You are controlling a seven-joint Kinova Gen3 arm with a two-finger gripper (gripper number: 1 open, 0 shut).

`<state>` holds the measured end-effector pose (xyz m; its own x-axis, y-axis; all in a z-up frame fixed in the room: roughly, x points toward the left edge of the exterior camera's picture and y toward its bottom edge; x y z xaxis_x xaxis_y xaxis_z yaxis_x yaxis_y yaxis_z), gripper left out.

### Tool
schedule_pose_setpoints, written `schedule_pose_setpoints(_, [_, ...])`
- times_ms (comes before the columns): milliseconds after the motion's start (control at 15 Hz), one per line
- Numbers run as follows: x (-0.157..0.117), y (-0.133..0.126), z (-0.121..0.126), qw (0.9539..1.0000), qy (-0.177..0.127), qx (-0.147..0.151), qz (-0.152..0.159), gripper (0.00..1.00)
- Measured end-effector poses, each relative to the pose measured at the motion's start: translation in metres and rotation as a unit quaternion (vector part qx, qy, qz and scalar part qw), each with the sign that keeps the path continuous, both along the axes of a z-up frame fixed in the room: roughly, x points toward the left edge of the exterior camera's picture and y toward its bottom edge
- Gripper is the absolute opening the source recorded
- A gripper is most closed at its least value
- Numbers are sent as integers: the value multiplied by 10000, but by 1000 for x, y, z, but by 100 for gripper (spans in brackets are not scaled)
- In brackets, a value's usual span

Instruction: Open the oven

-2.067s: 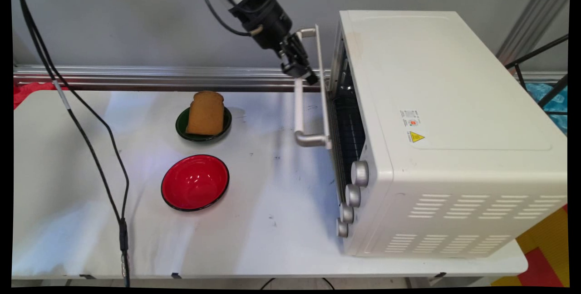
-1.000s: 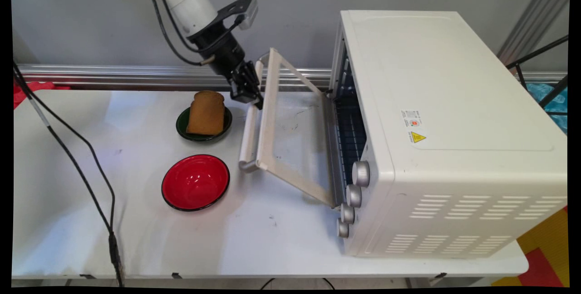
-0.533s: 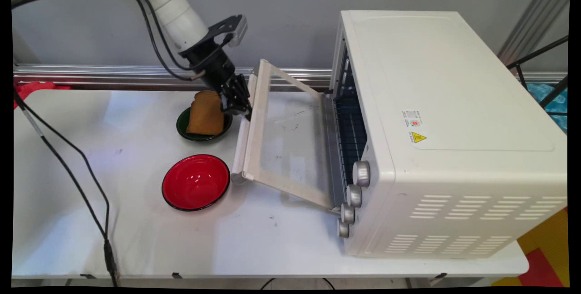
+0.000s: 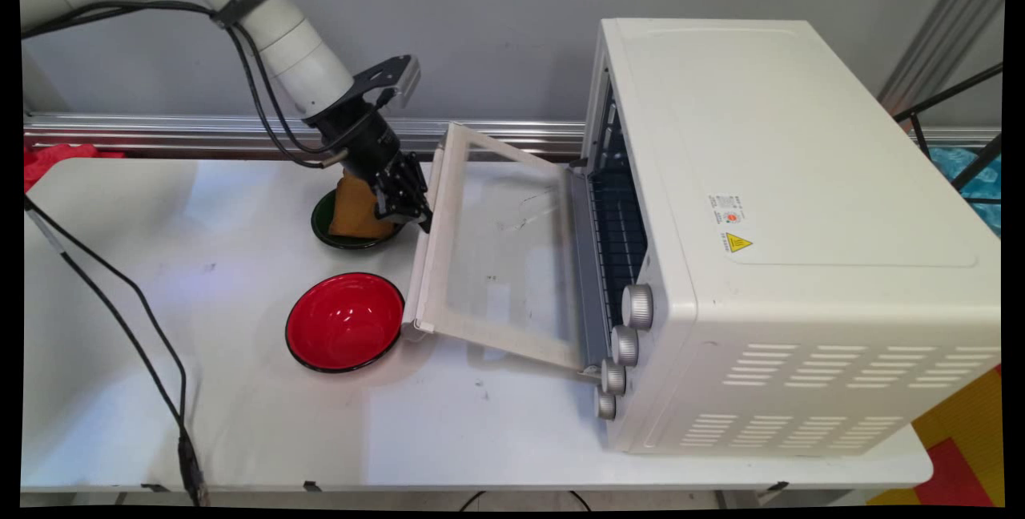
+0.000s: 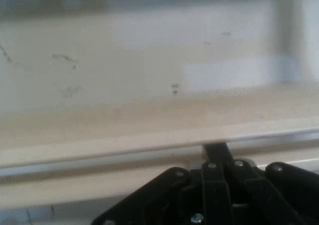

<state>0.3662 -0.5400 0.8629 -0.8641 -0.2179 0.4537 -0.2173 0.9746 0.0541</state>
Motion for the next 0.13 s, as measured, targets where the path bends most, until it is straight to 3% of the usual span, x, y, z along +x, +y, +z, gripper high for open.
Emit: schedule_pose_setpoints(133, [5, 1, -2, 10000, 2, -1, 20, 0])
